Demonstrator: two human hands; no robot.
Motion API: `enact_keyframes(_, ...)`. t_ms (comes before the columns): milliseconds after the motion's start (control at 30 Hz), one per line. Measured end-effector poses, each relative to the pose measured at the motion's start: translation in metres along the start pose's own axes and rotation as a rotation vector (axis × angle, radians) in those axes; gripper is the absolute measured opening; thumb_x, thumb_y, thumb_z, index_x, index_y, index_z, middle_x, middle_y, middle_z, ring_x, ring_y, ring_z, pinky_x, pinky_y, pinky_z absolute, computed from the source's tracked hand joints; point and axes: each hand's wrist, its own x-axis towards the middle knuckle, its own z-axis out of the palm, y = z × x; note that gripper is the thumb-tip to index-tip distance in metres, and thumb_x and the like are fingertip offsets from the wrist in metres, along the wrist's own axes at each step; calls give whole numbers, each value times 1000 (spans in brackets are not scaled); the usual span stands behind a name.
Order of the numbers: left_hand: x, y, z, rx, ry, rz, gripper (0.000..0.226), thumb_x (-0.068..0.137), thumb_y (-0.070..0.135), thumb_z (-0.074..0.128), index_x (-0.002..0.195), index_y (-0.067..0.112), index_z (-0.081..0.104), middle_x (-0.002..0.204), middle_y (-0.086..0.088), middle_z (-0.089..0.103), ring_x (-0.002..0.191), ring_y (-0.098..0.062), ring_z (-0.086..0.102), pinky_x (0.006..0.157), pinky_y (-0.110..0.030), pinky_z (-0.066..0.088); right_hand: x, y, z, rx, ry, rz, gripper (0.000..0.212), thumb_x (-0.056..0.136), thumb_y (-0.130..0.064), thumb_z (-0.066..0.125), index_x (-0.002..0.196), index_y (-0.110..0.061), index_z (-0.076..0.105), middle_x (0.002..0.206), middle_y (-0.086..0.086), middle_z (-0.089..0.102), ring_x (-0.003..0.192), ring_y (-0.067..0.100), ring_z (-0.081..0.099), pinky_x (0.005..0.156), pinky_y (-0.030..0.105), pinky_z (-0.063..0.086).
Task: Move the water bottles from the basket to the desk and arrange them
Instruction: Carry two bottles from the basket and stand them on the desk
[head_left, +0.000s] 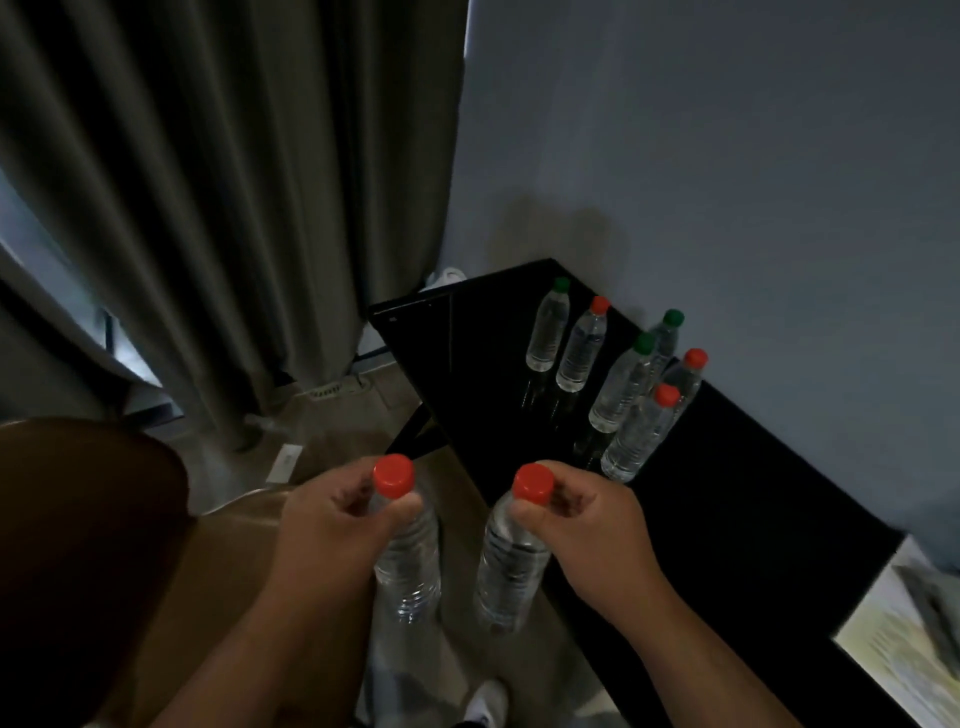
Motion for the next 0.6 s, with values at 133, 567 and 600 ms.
enact_keyframes(133, 58, 5, 33, 46, -51, -3, 17, 66, 19, 81, 75, 31, 73, 71, 12, 72, 63, 2, 65, 59, -9, 46, 53, 17, -20, 34, 33, 18, 16, 76, -4, 75, 74, -19, 71, 73, 2, 69, 69, 4, 61, 66, 18, 48)
enact_keyframes(567, 190, 16, 120, 99, -228, -9, 33, 71, 10, 82, 82, 40, 72, 78, 12, 74, 73, -2, 69, 72, -26, 52, 149, 55, -81, 77, 188, 35, 7, 78, -6, 72, 78, -13, 69, 76, 10, 66, 71, 18, 62, 70, 33, 50)
enact_keyframes(600, 197, 16, 126, 102, -243, -12, 35, 71, 10, 82, 82, 41, 71, 78, 10, 74, 73, -4, 69, 74, -31, 53, 152, 58, -84, 74, 206, 35, 6, 78, -6, 72, 78, -11, 68, 76, 12, 65, 70, 17, 59, 69, 34, 50)
